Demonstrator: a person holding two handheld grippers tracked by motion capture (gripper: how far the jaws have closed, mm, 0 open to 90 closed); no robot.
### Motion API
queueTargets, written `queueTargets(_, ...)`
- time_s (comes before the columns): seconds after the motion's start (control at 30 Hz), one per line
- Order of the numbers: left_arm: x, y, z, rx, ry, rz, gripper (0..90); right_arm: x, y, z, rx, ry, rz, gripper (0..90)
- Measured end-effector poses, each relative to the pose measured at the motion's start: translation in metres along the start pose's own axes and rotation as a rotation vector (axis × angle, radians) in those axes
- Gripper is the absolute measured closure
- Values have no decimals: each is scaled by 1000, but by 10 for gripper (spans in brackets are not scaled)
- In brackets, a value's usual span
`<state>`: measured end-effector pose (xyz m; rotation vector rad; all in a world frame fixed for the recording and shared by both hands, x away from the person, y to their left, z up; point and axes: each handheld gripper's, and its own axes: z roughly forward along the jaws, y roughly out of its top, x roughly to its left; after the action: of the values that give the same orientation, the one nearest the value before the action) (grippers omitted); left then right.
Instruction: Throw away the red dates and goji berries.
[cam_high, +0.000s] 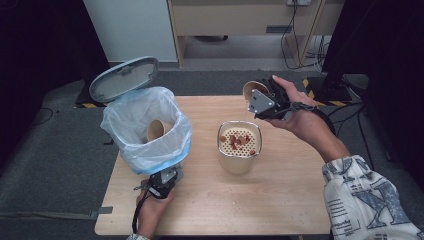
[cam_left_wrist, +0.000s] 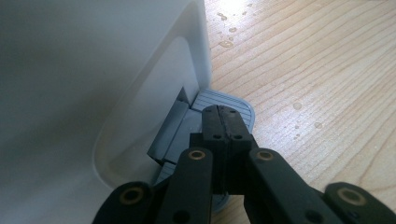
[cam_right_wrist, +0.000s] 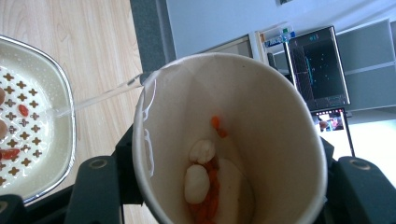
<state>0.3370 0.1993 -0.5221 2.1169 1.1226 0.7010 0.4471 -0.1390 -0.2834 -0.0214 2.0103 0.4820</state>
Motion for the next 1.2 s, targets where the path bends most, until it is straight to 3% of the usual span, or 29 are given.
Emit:
queueTargets(0.67,0,0,0,1,1,-2,891,-10,4,-4,18,-19,-28,373)
queueTargets(1.2,0,0,0,4,-1,2,891,-16,11,-9,50,-66,-135,379)
